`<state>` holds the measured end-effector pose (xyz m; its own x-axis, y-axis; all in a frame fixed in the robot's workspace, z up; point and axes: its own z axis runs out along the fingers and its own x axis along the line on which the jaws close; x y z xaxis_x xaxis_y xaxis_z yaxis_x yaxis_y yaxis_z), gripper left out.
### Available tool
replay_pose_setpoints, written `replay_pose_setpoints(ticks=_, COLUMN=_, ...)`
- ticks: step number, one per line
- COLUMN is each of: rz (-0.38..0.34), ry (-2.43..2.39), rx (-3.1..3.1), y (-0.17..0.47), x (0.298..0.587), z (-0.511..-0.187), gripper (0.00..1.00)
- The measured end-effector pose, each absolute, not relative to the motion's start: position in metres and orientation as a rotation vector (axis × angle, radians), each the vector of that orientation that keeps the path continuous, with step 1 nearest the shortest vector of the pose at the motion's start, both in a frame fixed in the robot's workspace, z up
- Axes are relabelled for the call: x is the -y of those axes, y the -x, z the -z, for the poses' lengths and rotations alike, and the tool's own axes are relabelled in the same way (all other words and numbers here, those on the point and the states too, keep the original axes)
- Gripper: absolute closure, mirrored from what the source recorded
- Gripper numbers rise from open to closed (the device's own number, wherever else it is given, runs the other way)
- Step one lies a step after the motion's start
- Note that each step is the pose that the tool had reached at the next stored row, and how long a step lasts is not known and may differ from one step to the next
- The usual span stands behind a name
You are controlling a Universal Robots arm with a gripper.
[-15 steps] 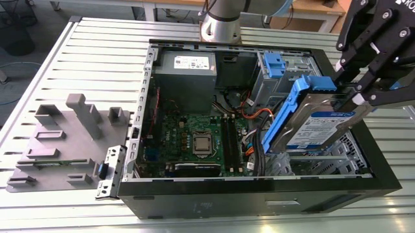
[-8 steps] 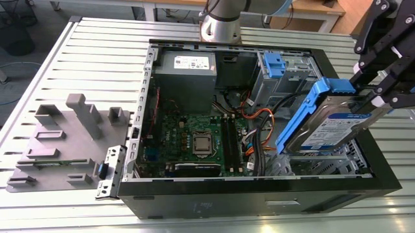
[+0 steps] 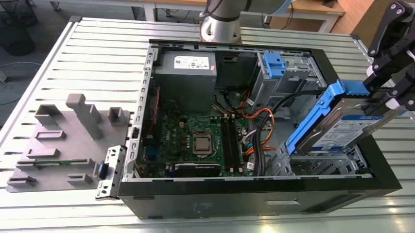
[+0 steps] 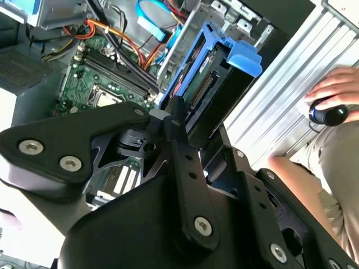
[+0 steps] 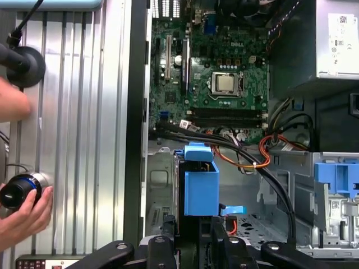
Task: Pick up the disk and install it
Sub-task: 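Insert the disk into the insertion slot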
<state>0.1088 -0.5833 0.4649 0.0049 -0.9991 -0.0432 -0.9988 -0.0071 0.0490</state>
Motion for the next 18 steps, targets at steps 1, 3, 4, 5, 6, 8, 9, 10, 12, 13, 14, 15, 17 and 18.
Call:
replay_pose_setpoints(ticks=1, rz=0.103, ry=-2.224, rx=2.210, y=-0.1110, x=0.5833, z=-0.4645, gripper=0.65)
replay_pose_setpoints(ticks=3, rz=0.103, ry=-2.223, rx=2.210, y=-0.1152, x=0.5830, z=-0.4638, gripper=0.65)
replay_pose_setpoints(ticks=4, rz=0.103, ry=-2.223, rx=2.210, y=-0.1166, x=0.5828, z=-0.4634, gripper=0.65)
replay_pose_setpoints(ticks=5, rz=0.104, ry=-2.223, rx=2.209, y=-0.1172, x=0.5824, z=-0.4629, gripper=0.65)
replay_pose_setpoints(ticks=6, rz=0.104, ry=-2.223, rx=2.209, y=-0.1172, x=0.5821, z=-0.4625, gripper=0.65)
replay_pose_setpoints(ticks=8, rz=0.104, ry=-2.223, rx=2.210, y=-0.1172, x=0.5814, z=-0.4621, gripper=0.65)
replay_pose_setpoints(ticks=9, rz=0.104, ry=-2.223, rx=2.209, y=-0.1173, x=0.5811, z=-0.4619, gripper=0.65)
replay_pose_setpoints(ticks=10, rz=0.104, ry=-2.223, rx=2.209, y=-0.1173, x=0.5808, z=-0.4616, gripper=0.65)
replay_pose_setpoints(ticks=12, rz=0.104, ry=-2.223, rx=2.209, y=-0.1173, x=0.5799, z=-0.4611, gripper=0.65)
replay_pose_setpoints(ticks=13, rz=0.104, ry=-2.223, rx=2.209, y=-0.1173, x=0.5795, z=-0.4609, gripper=0.65)
replay_pose_setpoints(ticks=14, rz=0.104, ry=-2.223, rx=2.209, y=-0.1173, x=0.5792, z=-0.4606, gripper=0.65)
replay_pose_setpoints(ticks=15, rz=0.104, ry=-2.223, rx=2.209, y=-0.1174, x=0.5789, z=-0.4604, gripper=0.65)
replay_pose_setpoints(ticks=17, rz=0.104, ry=-2.223, rx=2.209, y=-0.1173, x=0.5789, z=-0.4604, gripper=0.65)
replay_pose_setpoints(ticks=18, rz=0.104, ry=-2.223, rx=2.209, y=-0.1173, x=0.5789, z=-0.4604, gripper=0.65)
